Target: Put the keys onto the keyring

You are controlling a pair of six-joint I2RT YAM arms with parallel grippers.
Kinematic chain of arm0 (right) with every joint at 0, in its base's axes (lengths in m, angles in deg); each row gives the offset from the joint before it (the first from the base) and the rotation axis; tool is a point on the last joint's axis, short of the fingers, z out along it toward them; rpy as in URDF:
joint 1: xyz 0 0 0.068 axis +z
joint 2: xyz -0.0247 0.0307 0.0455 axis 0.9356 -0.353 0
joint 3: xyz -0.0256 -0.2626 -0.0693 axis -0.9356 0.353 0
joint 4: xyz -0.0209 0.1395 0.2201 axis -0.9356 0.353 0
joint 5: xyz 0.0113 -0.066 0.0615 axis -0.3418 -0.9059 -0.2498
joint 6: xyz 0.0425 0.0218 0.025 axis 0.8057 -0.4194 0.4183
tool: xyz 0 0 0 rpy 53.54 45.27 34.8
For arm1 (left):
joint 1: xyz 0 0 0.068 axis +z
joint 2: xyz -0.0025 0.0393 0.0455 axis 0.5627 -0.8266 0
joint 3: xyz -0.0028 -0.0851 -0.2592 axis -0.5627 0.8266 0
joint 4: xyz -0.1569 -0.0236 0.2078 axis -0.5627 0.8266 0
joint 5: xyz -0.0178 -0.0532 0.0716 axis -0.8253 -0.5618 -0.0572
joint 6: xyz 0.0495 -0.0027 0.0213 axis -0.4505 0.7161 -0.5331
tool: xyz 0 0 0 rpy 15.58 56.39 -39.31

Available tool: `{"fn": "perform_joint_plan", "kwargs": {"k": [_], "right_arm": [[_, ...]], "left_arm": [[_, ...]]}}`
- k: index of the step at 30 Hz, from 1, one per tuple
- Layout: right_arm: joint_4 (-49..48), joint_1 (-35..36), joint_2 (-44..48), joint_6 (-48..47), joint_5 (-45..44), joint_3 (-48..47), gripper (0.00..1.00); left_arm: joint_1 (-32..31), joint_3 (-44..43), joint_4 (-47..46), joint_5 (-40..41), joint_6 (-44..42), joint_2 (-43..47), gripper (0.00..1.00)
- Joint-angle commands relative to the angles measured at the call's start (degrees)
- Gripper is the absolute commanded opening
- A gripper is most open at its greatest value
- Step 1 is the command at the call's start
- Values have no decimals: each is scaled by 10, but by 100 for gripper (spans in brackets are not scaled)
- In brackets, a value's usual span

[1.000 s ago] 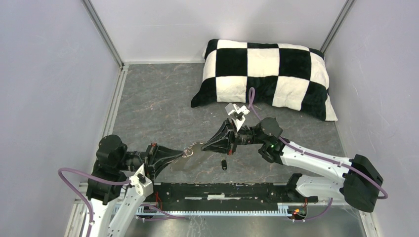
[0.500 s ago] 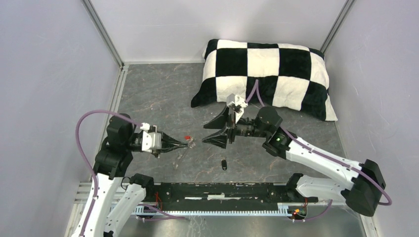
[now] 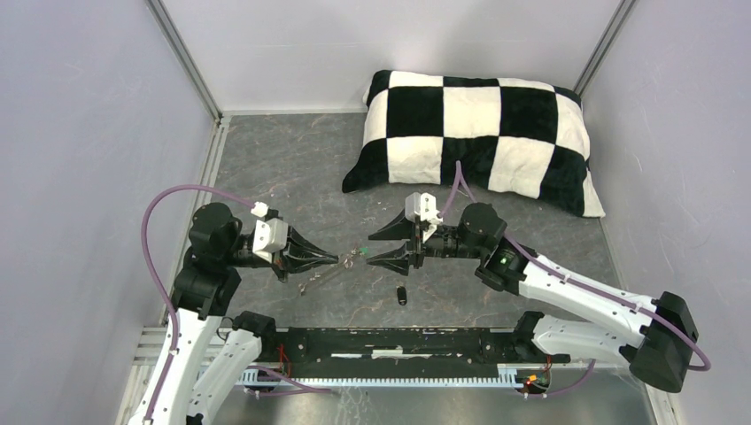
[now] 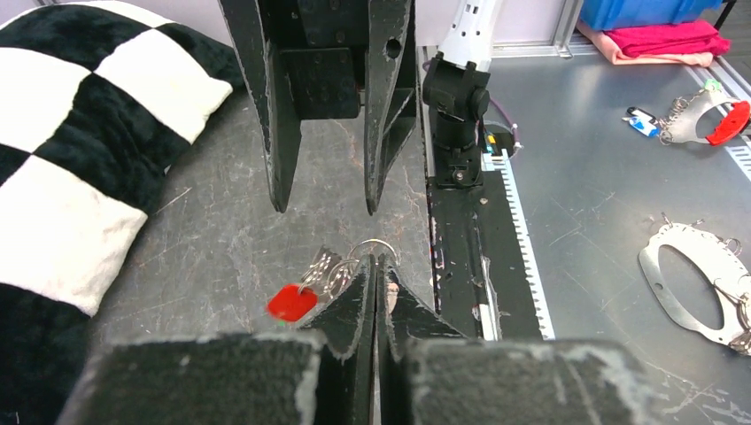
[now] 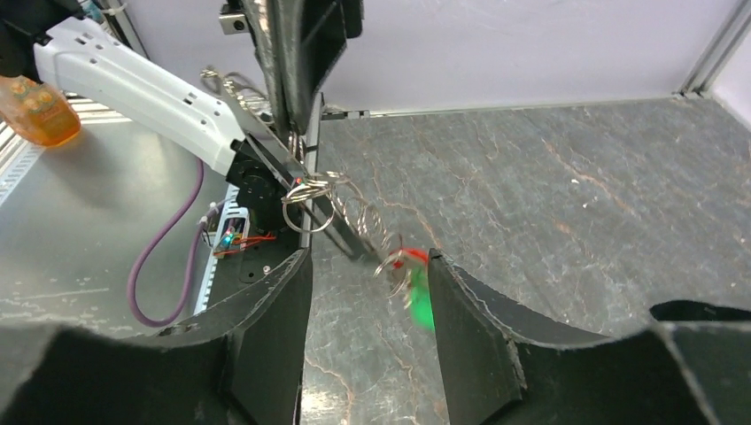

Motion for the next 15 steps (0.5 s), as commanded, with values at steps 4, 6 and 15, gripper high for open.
{"fn": "perform_joint_plan", "kwargs": {"k": [4, 6, 15], "right_arm": [[-120, 46, 41, 28, -97, 32, 49], [-131, 64, 32, 26, -107, 24, 44], [-132, 103, -41, 51, -115, -34, 47]], "left_arm": [[0, 5, -26, 4, 35, 2, 2], [0, 8, -32, 7, 47, 4, 2], [0, 14, -38, 14, 34, 23, 2]]}}
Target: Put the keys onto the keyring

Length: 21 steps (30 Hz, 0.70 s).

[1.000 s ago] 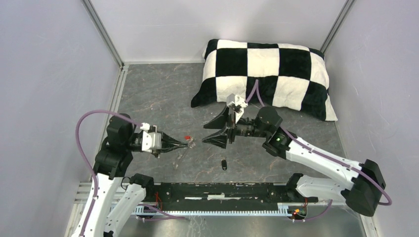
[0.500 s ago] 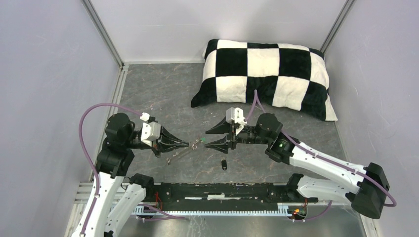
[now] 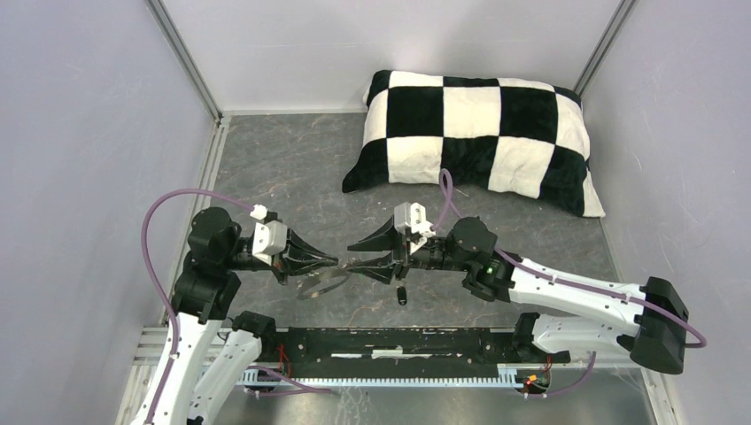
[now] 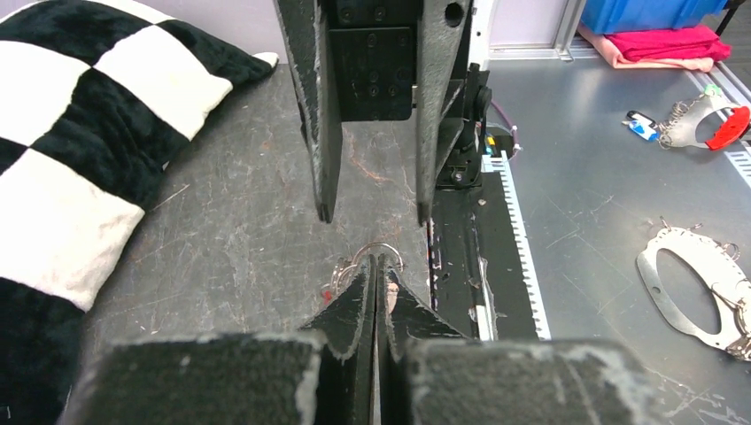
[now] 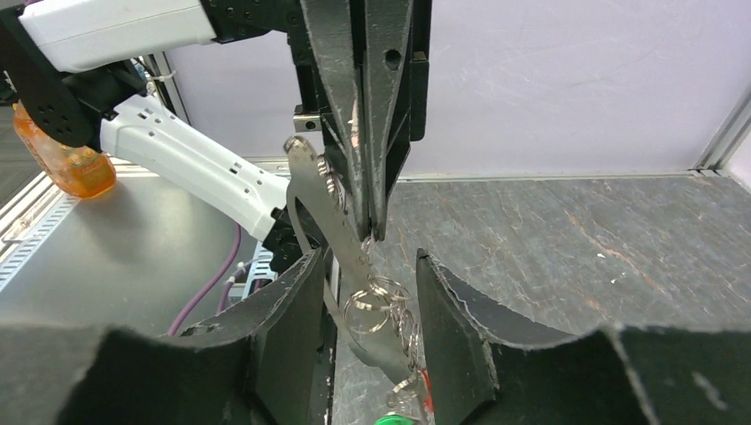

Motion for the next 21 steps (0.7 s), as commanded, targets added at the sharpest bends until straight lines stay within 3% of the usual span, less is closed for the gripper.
{"fn": "perform_joint_plan", "kwargs": {"k": [1, 6, 12, 21], "right_arm": [[-37, 8, -22, 34, -27, -32, 47], [-57, 16, -45, 73, -39, -32, 38], [-84, 26, -65, 85, -25, -32, 35], [-90, 29, -89, 89, -10, -45, 8]], "left_arm": [[0, 0, -28, 9, 9, 10, 2], [0, 5, -58, 17, 21, 20, 2], [0, 9, -71, 28, 30, 30, 2], [0, 7, -77, 25, 35, 35, 2]]}}
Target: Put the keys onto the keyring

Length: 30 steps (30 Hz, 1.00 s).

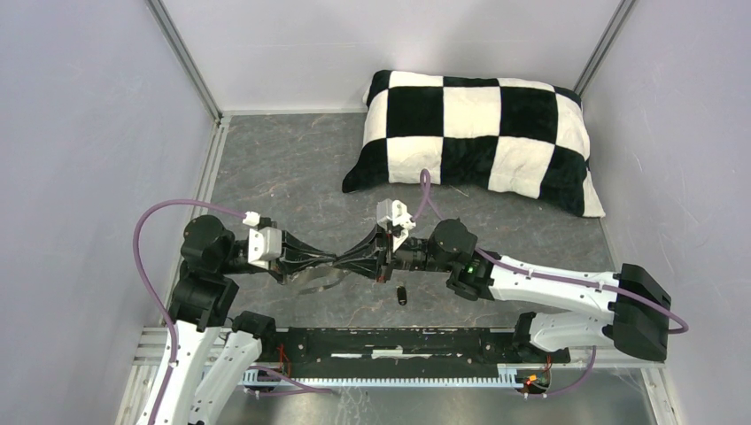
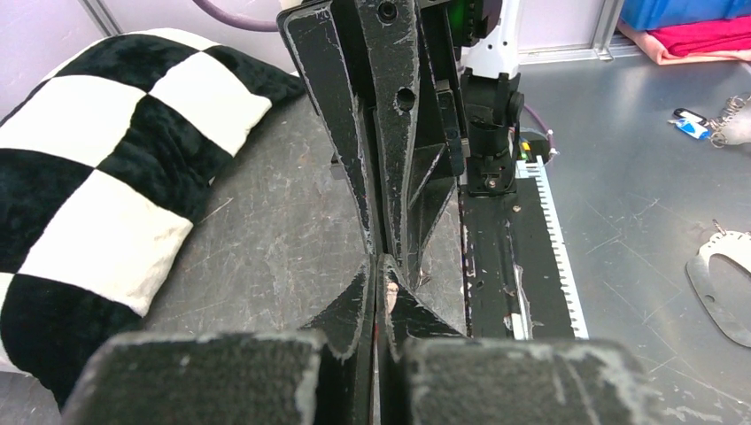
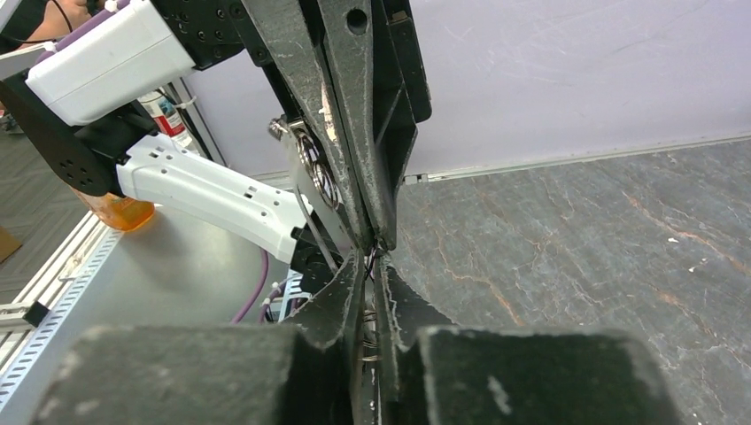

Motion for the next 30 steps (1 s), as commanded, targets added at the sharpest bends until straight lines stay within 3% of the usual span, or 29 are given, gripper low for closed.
{"fn": "perform_joint_plan", "kwargs": {"k": [1, 2, 6, 9, 11, 20, 30], "right_arm": [[-28, 4, -9, 6, 12, -31, 5], [-31, 4, -9, 6, 15, -32, 1], [-14, 4, 6, -18, 12, -29, 0], [46, 4, 28, -69, 12, -35, 0], [94, 3, 41, -107, 15, -46, 0], [256, 4, 56, -206, 27, -102, 0], [297, 6, 56, -236, 23, -126, 0]], "left_arm": [[0, -4, -33, -1, 31, 5, 2], [0, -4, -33, -2, 33, 5, 2], [0, -5, -25, -5, 34, 7, 5], [0, -26, 34, 1, -6, 1, 42], [0, -45, 103, -7, -51, -10, 48], [0, -114, 287, -30, -201, -73, 37], [0, -103, 314, -8, -263, -76, 26]]}}
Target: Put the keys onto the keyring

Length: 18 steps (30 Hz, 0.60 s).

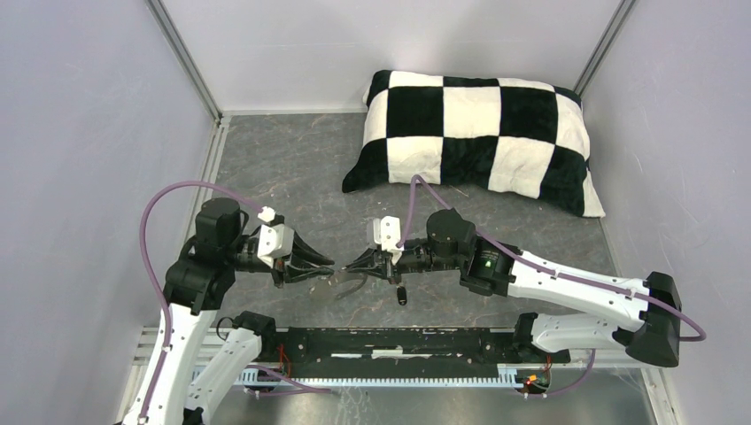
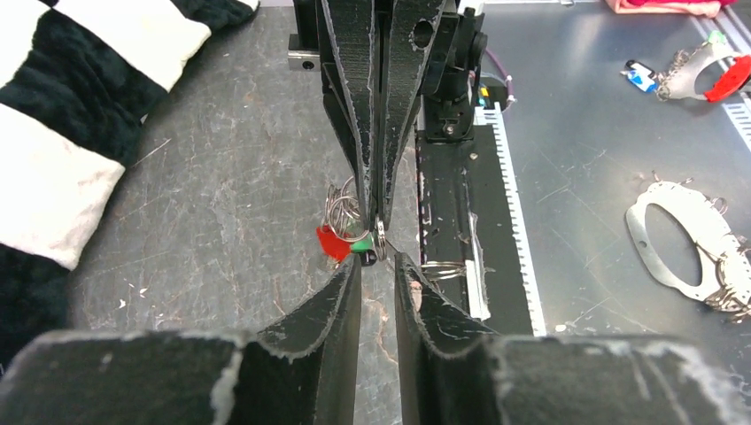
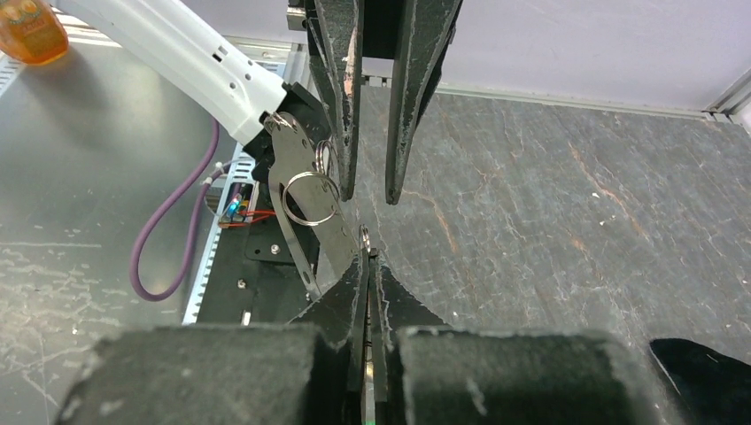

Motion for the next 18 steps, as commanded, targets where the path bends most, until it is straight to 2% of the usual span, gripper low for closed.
{"fn": "perform_joint_plan", "kwargs": {"k": [1, 5, 10, 13, 18], "right_arm": [[-3, 2, 12, -19, 3, -34, 0], [-21, 5, 9, -9, 2, -33, 0], [-72, 7, 6, 9, 21, -16, 0], [-86, 8, 1, 5, 46, -10, 0], [-73, 8, -11, -3, 42, -27, 0]], "left_arm": [[0, -3, 19, 2, -68, 5, 26], [0, 6, 20, -12, -86, 5, 26], [0, 30, 17, 14, -133, 25, 27], [0, 34, -7, 25, -110, 29, 28], [0, 21, -7, -13, -80, 28, 30]]}}
